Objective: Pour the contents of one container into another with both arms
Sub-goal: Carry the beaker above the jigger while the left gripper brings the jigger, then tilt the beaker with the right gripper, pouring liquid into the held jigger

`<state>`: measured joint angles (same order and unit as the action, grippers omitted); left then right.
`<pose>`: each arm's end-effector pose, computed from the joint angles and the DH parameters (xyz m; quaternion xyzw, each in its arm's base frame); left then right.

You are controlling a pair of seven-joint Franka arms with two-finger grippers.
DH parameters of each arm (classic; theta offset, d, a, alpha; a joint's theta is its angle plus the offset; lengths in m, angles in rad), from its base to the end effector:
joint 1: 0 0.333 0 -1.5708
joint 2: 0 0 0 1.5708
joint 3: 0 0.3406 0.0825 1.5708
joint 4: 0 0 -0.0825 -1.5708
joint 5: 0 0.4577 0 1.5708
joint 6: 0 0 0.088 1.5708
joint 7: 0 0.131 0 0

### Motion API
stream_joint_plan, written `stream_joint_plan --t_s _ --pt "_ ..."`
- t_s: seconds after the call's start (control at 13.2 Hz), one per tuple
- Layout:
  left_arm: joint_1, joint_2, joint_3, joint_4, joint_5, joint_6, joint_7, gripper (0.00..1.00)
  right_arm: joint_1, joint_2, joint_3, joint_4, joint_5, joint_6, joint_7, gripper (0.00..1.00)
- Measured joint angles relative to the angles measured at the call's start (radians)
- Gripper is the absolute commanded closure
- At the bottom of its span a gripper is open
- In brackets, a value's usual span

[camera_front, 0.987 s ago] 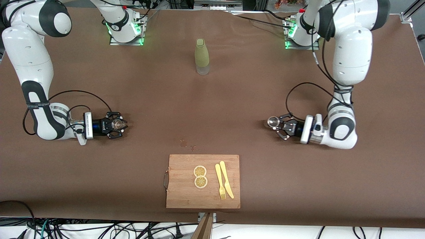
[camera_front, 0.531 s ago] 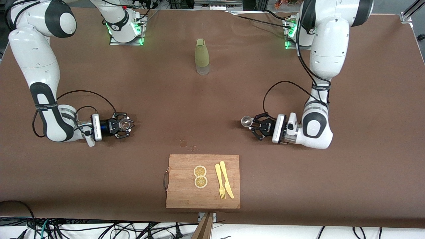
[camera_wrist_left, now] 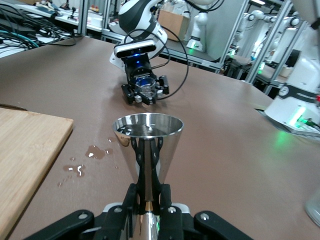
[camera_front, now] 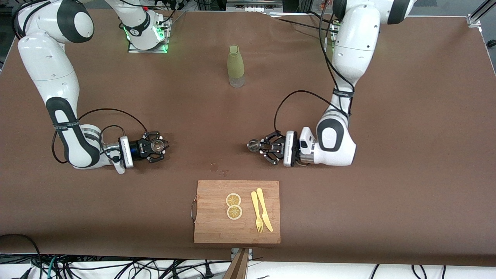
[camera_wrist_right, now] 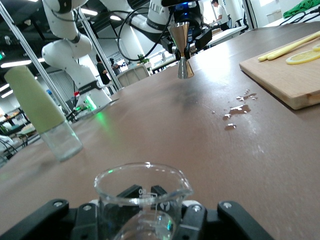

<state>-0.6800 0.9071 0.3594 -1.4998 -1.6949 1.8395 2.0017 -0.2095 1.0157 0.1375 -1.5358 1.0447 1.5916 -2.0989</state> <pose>0.6853 -0.3824 0.1178 0.6234 -0.5440 0.2982 0.4759 0.6685 0.0592 0.0146 -0.5917 -0.4977 -0.2535 0.5813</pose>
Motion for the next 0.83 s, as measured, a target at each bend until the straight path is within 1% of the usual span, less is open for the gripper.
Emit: stream_joint_plan --t_s 0.15,0.38,0.46,0.61,0.83 --pt "-0.029 0.000 0.001 0.014 -0.019 0.052 -0.037 1.00 0.000 -0.002 0.057 0.016 0.001 0.027 0.102 0.84" --pt "-0.050 0.000 0.001 0.016 -0.043 0.084 -0.055 1.00 0.007 -0.005 0.159 0.064 -0.004 0.124 0.240 0.84" --pt "-0.055 0.000 0.001 0.017 -0.045 0.105 -0.057 1.00 0.019 -0.005 0.179 0.080 -0.015 0.139 0.274 0.84" --pt "-0.069 0.000 0.001 0.024 -0.049 0.142 -0.076 1.00 0.056 -0.005 0.197 0.107 -0.040 0.147 0.336 0.84" --pt "-0.108 0.000 0.000 0.033 -0.049 0.199 -0.128 1.00 0.121 -0.005 0.203 0.120 -0.048 0.153 0.402 0.84"
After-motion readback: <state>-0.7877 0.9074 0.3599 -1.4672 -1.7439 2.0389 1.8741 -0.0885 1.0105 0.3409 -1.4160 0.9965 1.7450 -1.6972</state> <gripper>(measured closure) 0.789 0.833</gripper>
